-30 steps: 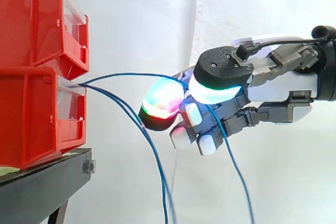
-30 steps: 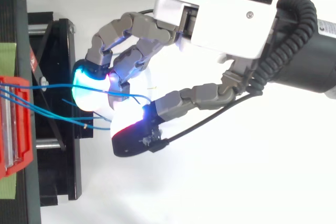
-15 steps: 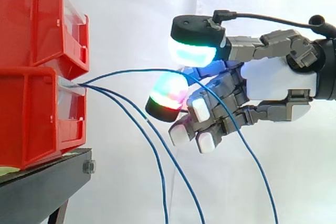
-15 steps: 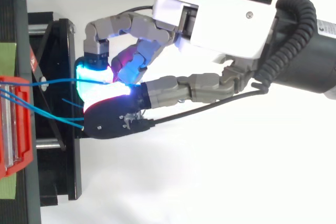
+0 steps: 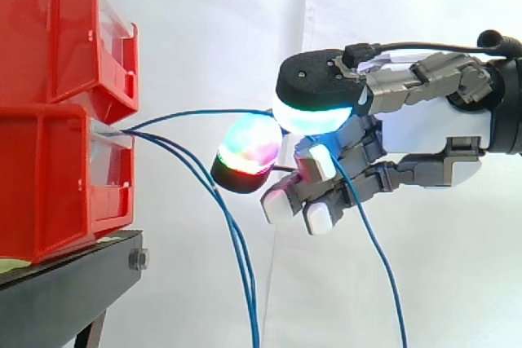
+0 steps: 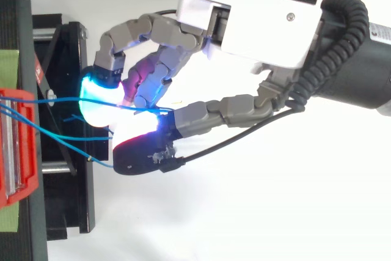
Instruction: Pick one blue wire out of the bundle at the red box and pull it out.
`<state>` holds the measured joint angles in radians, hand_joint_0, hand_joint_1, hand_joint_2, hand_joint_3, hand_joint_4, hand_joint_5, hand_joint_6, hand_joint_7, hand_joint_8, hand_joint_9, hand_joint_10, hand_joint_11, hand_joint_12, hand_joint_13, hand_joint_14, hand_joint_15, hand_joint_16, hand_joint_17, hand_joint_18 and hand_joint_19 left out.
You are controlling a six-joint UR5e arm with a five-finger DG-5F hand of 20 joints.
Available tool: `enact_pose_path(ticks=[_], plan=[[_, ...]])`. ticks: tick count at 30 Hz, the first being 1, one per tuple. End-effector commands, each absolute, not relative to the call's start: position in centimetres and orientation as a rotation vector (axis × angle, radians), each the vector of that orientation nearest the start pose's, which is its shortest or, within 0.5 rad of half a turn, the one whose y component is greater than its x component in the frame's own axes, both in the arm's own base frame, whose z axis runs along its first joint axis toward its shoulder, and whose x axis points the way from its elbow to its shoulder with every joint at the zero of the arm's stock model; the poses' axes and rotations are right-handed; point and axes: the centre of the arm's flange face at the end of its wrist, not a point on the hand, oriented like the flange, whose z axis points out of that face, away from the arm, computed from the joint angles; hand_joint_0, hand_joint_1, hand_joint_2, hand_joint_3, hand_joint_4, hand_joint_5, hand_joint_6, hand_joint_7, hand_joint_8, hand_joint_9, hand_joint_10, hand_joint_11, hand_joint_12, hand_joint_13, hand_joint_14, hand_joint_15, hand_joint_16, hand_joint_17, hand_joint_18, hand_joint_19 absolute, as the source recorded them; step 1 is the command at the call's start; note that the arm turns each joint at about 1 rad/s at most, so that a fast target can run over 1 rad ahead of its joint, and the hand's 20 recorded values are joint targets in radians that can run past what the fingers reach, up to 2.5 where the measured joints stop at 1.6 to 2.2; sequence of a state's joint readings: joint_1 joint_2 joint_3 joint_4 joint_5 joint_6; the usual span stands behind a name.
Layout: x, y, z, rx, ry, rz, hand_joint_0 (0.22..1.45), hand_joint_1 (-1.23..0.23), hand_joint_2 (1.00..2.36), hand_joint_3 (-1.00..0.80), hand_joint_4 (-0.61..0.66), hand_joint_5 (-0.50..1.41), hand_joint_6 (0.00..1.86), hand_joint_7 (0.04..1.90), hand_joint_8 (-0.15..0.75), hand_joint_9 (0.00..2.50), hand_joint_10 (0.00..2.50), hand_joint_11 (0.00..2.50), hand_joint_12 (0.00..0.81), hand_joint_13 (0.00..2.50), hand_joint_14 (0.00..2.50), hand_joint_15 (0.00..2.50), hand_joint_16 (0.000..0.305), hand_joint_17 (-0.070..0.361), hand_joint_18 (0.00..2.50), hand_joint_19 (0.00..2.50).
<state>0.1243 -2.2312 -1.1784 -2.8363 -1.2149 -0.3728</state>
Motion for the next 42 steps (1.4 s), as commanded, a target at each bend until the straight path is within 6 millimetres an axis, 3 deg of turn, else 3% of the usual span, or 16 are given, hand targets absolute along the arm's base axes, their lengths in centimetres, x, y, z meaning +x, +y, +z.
enact_pose_path(ticks=[1, 4, 8, 11, 16, 26, 33, 42], plan=[[75.1, -7.6, 29.9, 1.048, 1.191, 0.774, 0.67, -0.84, 1.02, -0.22, 0.23, -0.14, 0.76, 0.73, 0.255, 1.11, 0.03, 0.82, 0.355, 0.81, 0.02, 0.48, 0.053, 0.119, 0.72, 0.72], [75.1, -7.6, 29.9, 1.048, 1.191, 0.774, 0.64, -0.81, 1.02, -0.14, 0.25, -0.15, 0.80, 0.71, 0.262, 1.13, 0.02, 0.82, 0.356, 0.82, 0.02, 0.49, 0.053, 0.119, 0.72, 0.73], [75.3, -7.5, 30.3, 1.044, 1.184, 0.780, 0.60, -0.77, 1.00, -0.06, 0.31, -0.13, 0.82, 0.72, 0.312, 1.22, 0.02, 0.77, 0.423, 0.89, 0.02, 0.46, 0.068, 0.152, 0.83, 0.68], [75.5, -7.4, 30.8, 1.039, 1.177, 0.786, 0.55, -0.65, 1.06, -0.10, 0.29, -0.11, 0.82, 0.77, 0.334, 1.25, 0.02, 0.74, 0.451, 0.92, 0.02, 0.46, 0.074, 0.167, 0.88, 0.66], [75.6, -7.1, 31.1, 1.035, 1.173, 0.791, 0.56, -0.62, 1.00, -0.14, 0.28, -0.10, 0.81, 0.80, 0.330, 1.25, 0.02, 0.73, 0.445, 0.91, 0.02, 0.46, 0.073, 0.163, 0.86, 0.68], [75.6, -6.8, 31.4, 1.030, 1.177, 0.797, 0.58, -0.76, 1.02, -0.16, 0.20, -0.12, 0.88, 0.80, 0.305, 1.23, 0.03, 0.81, 0.402, 0.89, 0.02, 0.48, 0.061, 0.138, 0.80, 0.71], [75.5, -6.5, 31.7, 1.021, 1.181, 0.798, 0.60, -0.78, 1.02, -0.14, 0.12, -0.13, 0.89, 0.78, 0.286, 1.20, 0.03, 0.84, 0.379, 0.87, 0.02, 0.50, 0.057, 0.129, 0.77, 0.72], [75.5, -6.6, 31.7, 1.019, 1.185, 0.791, 0.62, -0.79, 1.02, -0.16, 0.11, -0.14, 0.90, 0.75, 0.276, 1.17, 0.03, 0.85, 0.364, 0.84, 0.02, 0.49, 0.054, 0.122, 0.75, 0.73]])
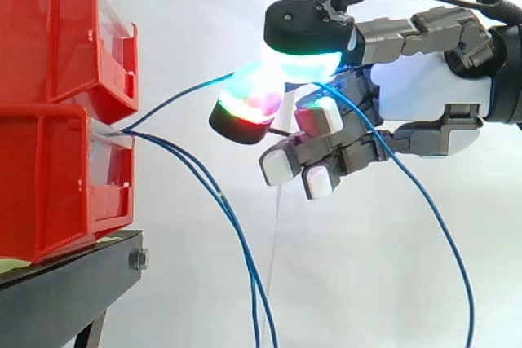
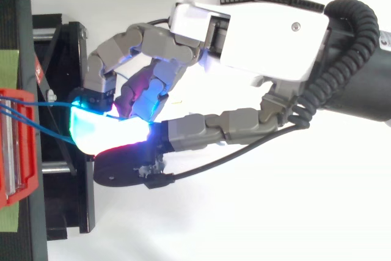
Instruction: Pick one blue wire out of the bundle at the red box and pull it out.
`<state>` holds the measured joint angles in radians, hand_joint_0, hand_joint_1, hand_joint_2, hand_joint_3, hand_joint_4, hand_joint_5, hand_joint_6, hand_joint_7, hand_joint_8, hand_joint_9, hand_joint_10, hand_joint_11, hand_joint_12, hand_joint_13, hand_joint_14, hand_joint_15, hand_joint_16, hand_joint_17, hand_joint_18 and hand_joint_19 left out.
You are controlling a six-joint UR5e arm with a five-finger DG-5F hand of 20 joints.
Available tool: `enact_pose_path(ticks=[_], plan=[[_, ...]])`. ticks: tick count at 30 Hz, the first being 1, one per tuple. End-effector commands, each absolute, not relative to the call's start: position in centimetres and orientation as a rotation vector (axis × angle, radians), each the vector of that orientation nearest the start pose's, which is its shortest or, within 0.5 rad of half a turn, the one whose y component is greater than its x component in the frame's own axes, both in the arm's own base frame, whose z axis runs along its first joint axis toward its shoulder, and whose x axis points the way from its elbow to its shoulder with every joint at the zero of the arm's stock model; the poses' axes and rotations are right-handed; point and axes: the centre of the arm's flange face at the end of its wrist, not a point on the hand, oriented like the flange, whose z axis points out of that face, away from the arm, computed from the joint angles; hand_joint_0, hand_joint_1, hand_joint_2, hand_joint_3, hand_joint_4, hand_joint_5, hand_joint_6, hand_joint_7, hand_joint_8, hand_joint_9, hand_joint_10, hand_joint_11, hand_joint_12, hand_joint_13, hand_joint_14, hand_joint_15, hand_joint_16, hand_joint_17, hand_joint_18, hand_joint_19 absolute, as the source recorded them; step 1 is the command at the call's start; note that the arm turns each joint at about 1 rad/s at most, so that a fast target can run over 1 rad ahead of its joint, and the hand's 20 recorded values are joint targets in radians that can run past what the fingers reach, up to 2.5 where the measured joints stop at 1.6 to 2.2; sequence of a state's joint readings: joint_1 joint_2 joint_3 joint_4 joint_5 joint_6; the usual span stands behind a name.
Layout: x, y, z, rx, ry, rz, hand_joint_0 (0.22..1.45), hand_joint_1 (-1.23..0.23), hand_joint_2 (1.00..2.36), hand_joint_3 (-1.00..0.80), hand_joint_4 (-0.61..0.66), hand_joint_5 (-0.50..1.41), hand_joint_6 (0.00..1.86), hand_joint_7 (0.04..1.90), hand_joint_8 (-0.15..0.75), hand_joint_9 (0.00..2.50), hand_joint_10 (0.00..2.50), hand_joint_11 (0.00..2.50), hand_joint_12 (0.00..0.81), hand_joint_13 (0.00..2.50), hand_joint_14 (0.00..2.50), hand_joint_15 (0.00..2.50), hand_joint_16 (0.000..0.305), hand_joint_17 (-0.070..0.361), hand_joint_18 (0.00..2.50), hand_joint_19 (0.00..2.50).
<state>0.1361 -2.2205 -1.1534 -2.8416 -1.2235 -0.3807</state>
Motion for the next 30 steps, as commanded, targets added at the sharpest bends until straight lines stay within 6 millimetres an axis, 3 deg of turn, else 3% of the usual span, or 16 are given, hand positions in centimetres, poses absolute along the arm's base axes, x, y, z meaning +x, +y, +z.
enact_pose_path(ticks=[1, 11, 15, 22, 30], plan=[[75.4, -6.6, 31.6, 1.016, 1.196, 0.779, 0.62, -0.79, 1.02, -0.15, 0.10, -0.14, 0.90, 0.73, 0.276, 1.17, 0.03, 0.84, 0.362, 0.84, 0.02, 0.50, 0.054, 0.122, 0.75, 0.73], [73.6, -7.5, 33.3, 0.976, 1.304, 0.645, 0.62, -0.79, 1.02, -0.16, 0.10, -0.14, 0.90, 0.73, 0.271, 1.15, 0.03, 0.83, 0.362, 0.84, 0.02, 0.50, 0.054, 0.121, 0.74, 0.73], [72.6, -7.7, 35.8, 0.912, 1.320, 0.575, 0.62, -0.79, 1.02, -0.16, 0.11, -0.14, 0.90, 0.74, 0.272, 1.15, 0.03, 0.83, 0.362, 0.83, 0.02, 0.50, 0.054, 0.122, 0.74, 0.73], [71.4, -8.5, 38.2, 0.853, 1.339, 0.435, 0.62, -0.80, 1.02, -0.17, 0.10, -0.14, 0.90, 0.73, 0.265, 1.14, 0.03, 0.81, 0.362, 0.83, 0.02, 0.50, 0.054, 0.121, 0.74, 0.73], [70.0, -10.2, 38.3, 0.895, 1.341, 0.194, 0.62, -0.80, 1.02, -0.18, 0.11, -0.14, 0.89, 0.74, 0.267, 1.14, 0.03, 0.80, 0.363, 0.83, 0.02, 0.50, 0.054, 0.121, 0.74, 0.73]])
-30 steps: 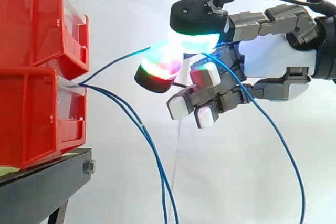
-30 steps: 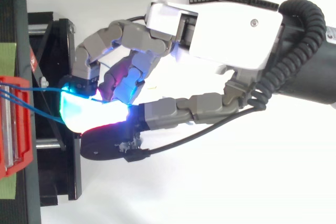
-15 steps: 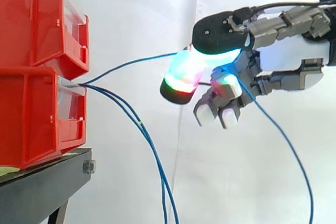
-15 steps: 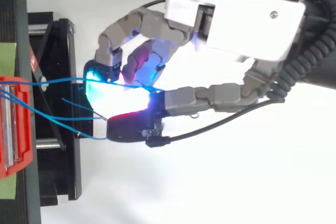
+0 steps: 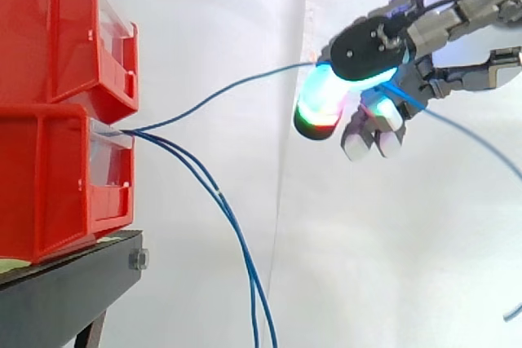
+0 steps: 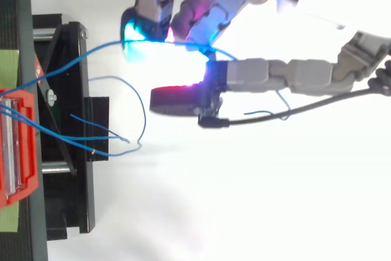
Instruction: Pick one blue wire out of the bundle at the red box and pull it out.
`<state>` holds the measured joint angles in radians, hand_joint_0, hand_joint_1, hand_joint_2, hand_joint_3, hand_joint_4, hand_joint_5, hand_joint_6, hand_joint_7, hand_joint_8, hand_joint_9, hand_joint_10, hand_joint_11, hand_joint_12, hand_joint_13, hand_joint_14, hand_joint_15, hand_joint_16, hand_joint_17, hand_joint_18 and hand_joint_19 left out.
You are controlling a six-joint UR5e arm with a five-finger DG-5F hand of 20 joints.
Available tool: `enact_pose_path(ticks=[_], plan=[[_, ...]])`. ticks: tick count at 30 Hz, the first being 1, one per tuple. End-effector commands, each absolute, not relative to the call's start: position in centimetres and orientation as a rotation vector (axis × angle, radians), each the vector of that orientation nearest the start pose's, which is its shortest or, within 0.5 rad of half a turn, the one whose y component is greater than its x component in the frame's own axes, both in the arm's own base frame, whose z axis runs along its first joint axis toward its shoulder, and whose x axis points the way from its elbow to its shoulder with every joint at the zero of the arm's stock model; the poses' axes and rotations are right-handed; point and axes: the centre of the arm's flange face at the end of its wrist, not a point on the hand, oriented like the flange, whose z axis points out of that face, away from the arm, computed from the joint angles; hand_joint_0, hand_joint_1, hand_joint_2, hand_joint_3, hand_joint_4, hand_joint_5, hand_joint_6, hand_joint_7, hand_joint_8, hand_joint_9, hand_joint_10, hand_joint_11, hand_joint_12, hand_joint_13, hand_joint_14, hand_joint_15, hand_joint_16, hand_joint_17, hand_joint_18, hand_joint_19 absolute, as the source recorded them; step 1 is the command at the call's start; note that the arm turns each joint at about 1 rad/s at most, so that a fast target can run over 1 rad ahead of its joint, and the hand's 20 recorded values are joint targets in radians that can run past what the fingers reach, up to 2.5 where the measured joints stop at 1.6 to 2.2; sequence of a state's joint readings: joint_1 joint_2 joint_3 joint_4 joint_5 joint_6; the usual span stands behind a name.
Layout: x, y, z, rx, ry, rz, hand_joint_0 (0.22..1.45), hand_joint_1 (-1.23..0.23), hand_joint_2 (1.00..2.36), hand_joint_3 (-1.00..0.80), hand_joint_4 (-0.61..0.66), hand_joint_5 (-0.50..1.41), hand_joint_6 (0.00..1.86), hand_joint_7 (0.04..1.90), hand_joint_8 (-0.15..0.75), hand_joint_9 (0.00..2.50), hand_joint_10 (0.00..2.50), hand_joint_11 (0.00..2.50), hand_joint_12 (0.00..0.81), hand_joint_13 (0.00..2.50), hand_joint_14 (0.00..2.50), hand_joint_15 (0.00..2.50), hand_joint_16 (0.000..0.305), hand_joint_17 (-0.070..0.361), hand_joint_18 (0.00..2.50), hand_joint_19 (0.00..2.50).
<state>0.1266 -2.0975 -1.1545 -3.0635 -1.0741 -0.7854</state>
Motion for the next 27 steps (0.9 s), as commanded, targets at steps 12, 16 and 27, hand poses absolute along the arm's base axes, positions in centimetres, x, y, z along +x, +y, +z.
enact_pose_path(ticks=[12, 16, 27], plan=[[69.9, -9.9, 35.5, 0.891, 1.282, 0.167, 0.62, -0.79, 1.02, -0.18, 0.11, -0.14, 0.89, 0.74, 0.270, 1.13, 0.03, 0.80, 0.362, 0.83, 0.02, 0.49, 0.054, 0.121, 0.74, 0.73], [70.3, -9.8, 35.8, 0.887, 1.247, 0.188, 0.62, -0.79, 1.02, -0.18, 0.12, -0.14, 0.89, 0.74, 0.270, 1.13, 0.03, 0.79, 0.363, 0.83, 0.02, 0.49, 0.053, 0.120, 0.73, 0.73], [70.9, -8.7, 37.3, 0.874, 1.226, 0.221, 0.57, -0.74, 1.02, -0.25, 0.19, -0.13, 0.81, 0.78, 0.275, 1.11, 0.03, 0.75, 0.370, 0.82, 0.02, 0.50, 0.055, 0.124, 0.72, 0.74]])
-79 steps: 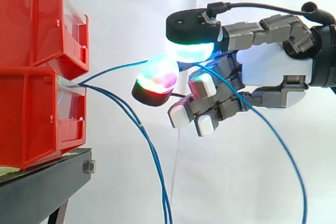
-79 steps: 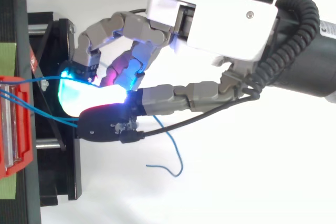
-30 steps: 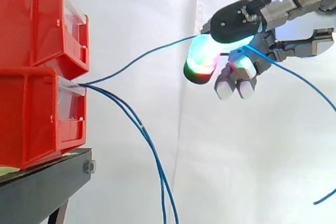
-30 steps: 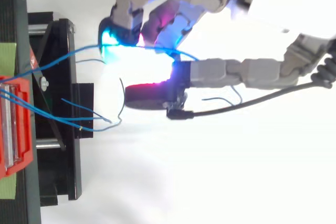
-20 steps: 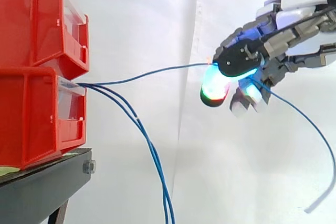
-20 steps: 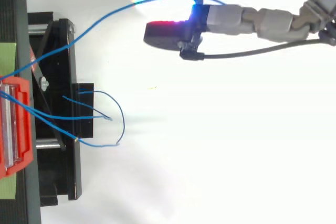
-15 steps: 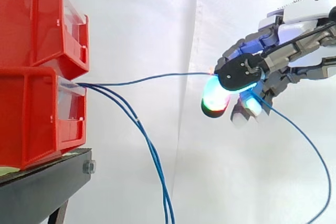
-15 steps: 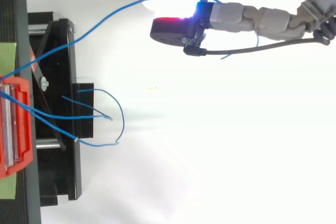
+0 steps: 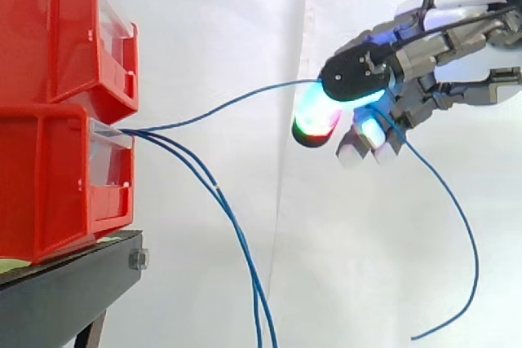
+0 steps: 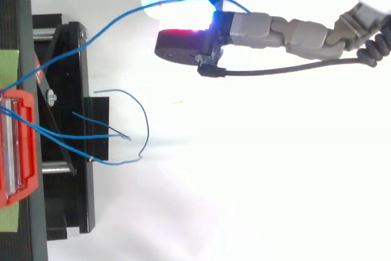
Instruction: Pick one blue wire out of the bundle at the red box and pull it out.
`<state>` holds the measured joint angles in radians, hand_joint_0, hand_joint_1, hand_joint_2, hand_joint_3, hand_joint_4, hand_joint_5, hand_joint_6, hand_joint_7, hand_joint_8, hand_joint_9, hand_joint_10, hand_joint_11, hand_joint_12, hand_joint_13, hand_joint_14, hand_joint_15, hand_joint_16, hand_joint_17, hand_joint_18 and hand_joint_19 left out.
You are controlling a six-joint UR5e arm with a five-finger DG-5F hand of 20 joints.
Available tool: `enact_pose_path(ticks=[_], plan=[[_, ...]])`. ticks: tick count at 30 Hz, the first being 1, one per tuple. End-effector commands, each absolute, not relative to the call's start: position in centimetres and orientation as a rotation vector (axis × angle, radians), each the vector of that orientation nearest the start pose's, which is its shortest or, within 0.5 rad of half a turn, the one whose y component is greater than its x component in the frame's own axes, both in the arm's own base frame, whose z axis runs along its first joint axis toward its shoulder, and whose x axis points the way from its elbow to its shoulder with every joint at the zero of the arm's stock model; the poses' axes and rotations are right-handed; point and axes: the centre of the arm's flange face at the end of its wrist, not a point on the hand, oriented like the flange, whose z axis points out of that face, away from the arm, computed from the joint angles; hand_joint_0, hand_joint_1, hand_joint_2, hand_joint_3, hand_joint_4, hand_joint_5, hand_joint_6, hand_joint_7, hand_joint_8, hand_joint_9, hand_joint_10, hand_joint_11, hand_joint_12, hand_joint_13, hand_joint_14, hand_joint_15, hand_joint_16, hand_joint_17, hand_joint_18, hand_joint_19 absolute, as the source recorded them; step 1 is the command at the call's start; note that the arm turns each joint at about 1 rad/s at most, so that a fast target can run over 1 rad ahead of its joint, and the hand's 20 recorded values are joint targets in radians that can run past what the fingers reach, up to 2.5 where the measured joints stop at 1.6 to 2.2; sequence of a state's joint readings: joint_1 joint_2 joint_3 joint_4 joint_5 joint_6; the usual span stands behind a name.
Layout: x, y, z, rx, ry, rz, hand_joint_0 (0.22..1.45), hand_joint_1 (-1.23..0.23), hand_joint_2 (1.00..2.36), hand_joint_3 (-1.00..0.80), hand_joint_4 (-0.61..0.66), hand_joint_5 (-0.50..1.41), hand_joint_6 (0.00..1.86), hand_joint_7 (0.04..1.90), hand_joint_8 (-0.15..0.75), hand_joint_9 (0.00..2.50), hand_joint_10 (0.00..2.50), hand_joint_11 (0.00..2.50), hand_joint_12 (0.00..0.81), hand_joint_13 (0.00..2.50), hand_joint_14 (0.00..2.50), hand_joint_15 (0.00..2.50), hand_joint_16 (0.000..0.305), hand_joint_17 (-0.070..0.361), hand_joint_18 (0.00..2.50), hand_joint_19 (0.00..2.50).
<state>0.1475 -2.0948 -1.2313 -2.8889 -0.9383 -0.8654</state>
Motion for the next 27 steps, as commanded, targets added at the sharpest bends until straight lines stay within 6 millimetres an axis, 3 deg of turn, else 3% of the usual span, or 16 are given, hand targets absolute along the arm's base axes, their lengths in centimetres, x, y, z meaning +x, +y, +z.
enact_pose_path(ticks=[1, 14, 27], plan=[[71.0, -8.5, 37.7, 0.872, 1.222, 0.227, 0.56, -0.73, 1.02, -0.25, 0.19, -0.13, 0.81, 0.78, 0.277, 1.11, 0.03, 0.75, 0.374, 0.82, 0.02, 0.50, 0.055, 0.125, 0.71, 0.74], [71.2, -7.1, 37.5, 0.910, 1.221, 0.372, 0.57, -0.71, 1.02, -0.25, 0.18, -0.11, 0.79, 0.85, 0.274, 1.14, 0.03, 0.74, 0.374, 0.83, 0.02, 0.49, 0.056, 0.125, 0.73, 0.74], [70.1, -6.3, 36.5, 1.018, 1.272, 0.435, 0.56, -0.65, 1.01, -0.29, 0.19, -0.10, 0.77, 0.87, 0.269, 1.15, 0.03, 0.73, 0.376, 0.84, 0.02, 0.49, 0.056, 0.126, 0.72, 0.75]])
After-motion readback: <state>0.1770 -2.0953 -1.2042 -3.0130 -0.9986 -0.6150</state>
